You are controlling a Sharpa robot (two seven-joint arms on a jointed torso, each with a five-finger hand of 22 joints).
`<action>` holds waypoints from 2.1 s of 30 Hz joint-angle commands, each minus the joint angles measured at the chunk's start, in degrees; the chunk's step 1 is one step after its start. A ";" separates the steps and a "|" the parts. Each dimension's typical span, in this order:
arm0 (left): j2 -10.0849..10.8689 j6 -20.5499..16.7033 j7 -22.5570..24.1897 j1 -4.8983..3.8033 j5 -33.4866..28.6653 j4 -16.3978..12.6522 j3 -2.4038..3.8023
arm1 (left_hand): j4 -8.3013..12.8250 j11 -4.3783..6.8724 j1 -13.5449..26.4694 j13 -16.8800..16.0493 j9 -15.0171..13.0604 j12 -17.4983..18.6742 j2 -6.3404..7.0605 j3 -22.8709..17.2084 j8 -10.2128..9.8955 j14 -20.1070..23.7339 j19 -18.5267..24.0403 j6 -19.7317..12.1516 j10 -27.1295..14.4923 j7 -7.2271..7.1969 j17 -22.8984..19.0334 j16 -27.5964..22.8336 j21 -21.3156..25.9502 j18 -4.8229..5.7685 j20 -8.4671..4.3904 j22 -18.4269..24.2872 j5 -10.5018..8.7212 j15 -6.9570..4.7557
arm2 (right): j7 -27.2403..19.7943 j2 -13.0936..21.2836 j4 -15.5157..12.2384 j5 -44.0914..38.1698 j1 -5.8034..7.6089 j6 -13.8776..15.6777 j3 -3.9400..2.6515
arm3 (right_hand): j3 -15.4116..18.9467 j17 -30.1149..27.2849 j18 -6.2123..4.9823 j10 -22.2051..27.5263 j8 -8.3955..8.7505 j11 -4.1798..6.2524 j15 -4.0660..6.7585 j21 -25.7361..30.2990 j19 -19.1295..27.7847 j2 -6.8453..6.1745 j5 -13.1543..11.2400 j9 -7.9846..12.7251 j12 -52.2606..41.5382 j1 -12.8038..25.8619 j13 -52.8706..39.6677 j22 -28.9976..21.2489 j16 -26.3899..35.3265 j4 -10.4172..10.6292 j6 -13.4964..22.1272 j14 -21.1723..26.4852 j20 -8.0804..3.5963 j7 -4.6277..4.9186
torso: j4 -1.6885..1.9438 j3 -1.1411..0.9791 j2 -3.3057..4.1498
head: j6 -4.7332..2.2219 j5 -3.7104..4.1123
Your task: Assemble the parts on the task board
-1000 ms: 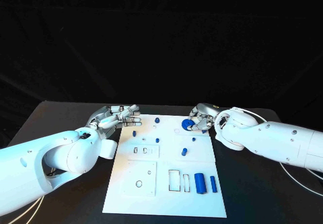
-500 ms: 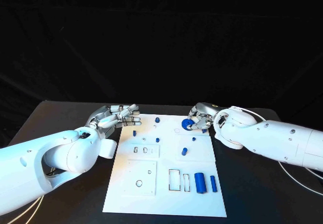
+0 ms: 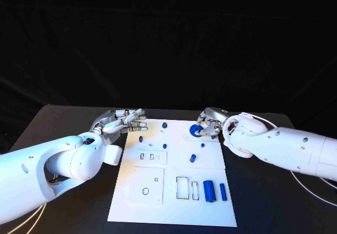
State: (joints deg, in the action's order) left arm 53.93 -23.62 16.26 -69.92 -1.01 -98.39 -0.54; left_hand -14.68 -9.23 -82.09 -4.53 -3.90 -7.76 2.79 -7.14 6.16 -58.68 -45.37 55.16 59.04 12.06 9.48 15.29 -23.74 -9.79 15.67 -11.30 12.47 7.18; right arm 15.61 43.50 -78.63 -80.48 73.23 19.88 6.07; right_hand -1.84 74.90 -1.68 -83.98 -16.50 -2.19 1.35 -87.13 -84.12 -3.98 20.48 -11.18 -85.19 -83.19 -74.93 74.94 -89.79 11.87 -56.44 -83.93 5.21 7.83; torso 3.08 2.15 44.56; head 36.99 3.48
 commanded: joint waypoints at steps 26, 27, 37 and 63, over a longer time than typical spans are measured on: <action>-0.34 1.58 0.95 -0.07 -0.02 0.07 0.05 | -0.15 -0.38 0.06 0.07 -0.01 0.38 0.36 0.62 -0.46 0.60 0.74 0.21 0.21 0.40 0.14 -0.55 -0.50 -0.56 -0.04 -0.12 -0.26 0.16 | 2.54 -7.63 -4.52 -14.11 1.07 7.42 0.07 | -1.02 15.10 0.83 -1.50 1.08 0.34 0.49 -0.62 -3.51 -0.21 -1.82 -0.58 -0.54 0.48 -9.04 12.20 -0.21 0.75 -1.96 -6.07 -0.68 -1.53 | 0.14 0.11 0.05 | -0.69 -0.45; -0.35 1.59 0.96 -0.07 -0.02 0.05 0.05 | -0.15 -0.38 0.06 0.07 -0.01 0.38 0.36 0.62 -0.46 0.60 0.74 0.21 0.21 0.40 0.14 -0.55 -0.50 -0.56 -0.04 -0.12 -0.26 0.16 | 2.54 -8.28 -4.06 -14.27 1.07 7.33 0.10 | -1.04 15.10 0.82 -1.47 1.10 0.34 0.49 -0.61 -3.50 -0.21 -1.81 -0.58 -0.51 0.47 -9.00 12.18 -0.21 0.75 -1.96 -6.07 -0.68 -1.52 | 0.12 0.09 0.06 | -0.71 -0.50; -0.46 1.67 0.94 -0.08 -0.03 -0.11 0.05 | -0.18 -0.38 0.12 0.06 -0.02 0.39 0.38 0.69 -0.47 0.64 0.80 0.23 0.23 0.39 0.15 -0.59 -0.51 -0.55 -0.02 -0.12 -0.25 0.17 | 2.59 -12.77 -0.25 -14.46 0.66 5.69 0.41 | -1.34 15.10 0.78 -1.32 1.56 0.19 0.38 -0.48 -3.37 -0.31 -1.92 -0.48 -0.36 0.90 -8.85 12.05 -0.21 1.07 -1.80 -6.07 -0.62 -1.34 | 0.09 0.06 0.11 | -0.62 -0.83; -0.47 1.35 0.75 -0.10 -0.02 -0.25 0.05 | -0.17 -0.37 0.11 0.06 -0.02 0.41 0.39 0.74 -0.48 0.71 0.88 0.25 0.25 0.37 0.15 -0.66 -0.51 -0.54 -0.01 -0.12 -0.24 0.18 | 3.43 -15.40 2.36 -14.87 0.09 1.21 1.10 | -1.46 15.10 0.72 -1.17 1.84 0.10 0.30 -0.32 -3.20 -0.58 -1.99 -0.46 -0.23 1.31 -8.70 11.87 -0.21 1.31 -1.83 -6.07 -0.55 -1.26 | 0.09 0.04 0.12 | -0.10 -1.13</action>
State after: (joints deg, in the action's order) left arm 53.55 -23.08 16.41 -69.92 -1.02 -98.48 -0.54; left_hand -14.84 -9.43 -82.09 -4.54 -3.90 -7.53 2.79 -6.64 5.93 -58.48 -44.95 55.36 59.25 12.26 9.55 14.84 -23.96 -9.79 15.66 -11.33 12.47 7.38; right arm 18.43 28.12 -76.41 -94.42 73.49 23.42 7.08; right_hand -3.24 74.91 -1.69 -83.88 -14.50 -2.10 1.55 -87.70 -83.92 -4.79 18.52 -11.57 -85.54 -82.41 -74.90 74.95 -89.79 13.00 -56.87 -84.13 5.01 7.79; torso 3.14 2.17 44.71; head 36.86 2.38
